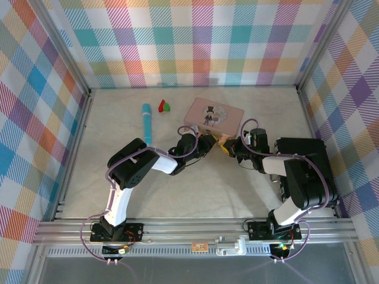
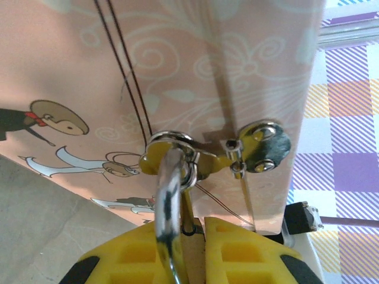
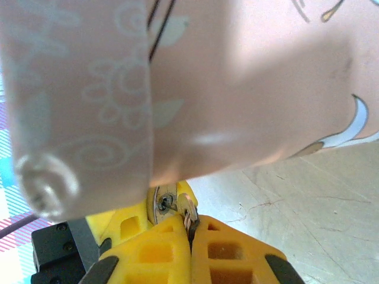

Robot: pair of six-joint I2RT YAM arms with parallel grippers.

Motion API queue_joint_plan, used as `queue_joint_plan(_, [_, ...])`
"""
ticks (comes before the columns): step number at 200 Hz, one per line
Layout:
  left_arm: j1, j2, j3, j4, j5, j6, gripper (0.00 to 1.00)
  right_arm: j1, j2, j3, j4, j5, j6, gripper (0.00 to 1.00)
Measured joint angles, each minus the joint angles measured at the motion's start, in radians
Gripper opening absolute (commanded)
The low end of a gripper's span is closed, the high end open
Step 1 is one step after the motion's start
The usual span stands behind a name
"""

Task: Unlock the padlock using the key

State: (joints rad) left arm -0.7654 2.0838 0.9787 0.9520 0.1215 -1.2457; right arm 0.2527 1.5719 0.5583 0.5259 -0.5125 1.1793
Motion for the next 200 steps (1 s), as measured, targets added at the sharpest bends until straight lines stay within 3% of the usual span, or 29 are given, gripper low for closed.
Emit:
queue_joint_plan(61, [-0.005,0.000,0.016,-0.006,-0.034,-0.049,0.00,0.022,-0.011,-0.007,0.017,0.036,-0.003,0.00])
queue_joint_plan(157, [0.006,0.000,0.021,0.009,-0.011,-0.073,0.00,0.011,0.006,0.069,-0.077,-0.036,-0.161,0.00])
queue_joint_plan(200, [0.020,0.001,0.035,0.027,0.043,-0.093,0.00,-0.032,0.016,0.110,-0.137,-0.123,-0.264,0.00])
